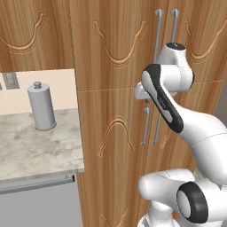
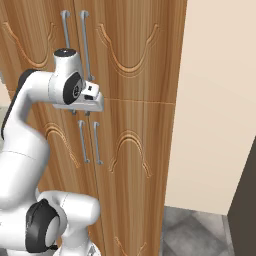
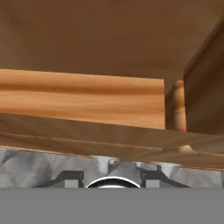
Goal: The dining table condiment station is running low on mayonnaise. Refill the condiment station by opening the cabinet and taking the mayonnaise from the cabinet and placing it on the dining table.
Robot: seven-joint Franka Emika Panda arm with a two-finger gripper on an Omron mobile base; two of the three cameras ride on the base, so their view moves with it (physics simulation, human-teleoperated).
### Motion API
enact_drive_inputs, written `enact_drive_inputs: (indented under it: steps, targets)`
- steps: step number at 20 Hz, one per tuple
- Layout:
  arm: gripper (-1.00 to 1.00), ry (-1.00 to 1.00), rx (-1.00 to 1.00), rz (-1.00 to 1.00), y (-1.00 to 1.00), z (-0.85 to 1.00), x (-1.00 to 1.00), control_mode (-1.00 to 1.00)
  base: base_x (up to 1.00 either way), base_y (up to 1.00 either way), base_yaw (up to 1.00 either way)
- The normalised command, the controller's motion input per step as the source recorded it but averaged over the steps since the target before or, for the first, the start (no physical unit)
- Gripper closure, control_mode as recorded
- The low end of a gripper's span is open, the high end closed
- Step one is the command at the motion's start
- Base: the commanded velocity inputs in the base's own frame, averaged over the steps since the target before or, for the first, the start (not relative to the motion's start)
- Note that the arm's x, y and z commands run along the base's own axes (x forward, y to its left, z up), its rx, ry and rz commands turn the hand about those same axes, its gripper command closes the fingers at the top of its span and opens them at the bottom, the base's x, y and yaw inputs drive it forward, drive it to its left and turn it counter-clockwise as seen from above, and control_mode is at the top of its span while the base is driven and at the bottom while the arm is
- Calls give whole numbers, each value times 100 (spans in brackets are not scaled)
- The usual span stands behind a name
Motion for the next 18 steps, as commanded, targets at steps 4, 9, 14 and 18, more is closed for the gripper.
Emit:
enact_drive_inputs:
  steps: [4,9,14,18]
  targets:
    - [-100,-20,0,0,0,14,-13,-100,0,0,0]
    - [-100,-41,0,0,8,50,-6,-100,0,0,0]
    - [-100,-41,0,0,18,61,0,-100,0,0,0]
    - [-100,-44,0,0,16,75,0,-100,0,0,0]
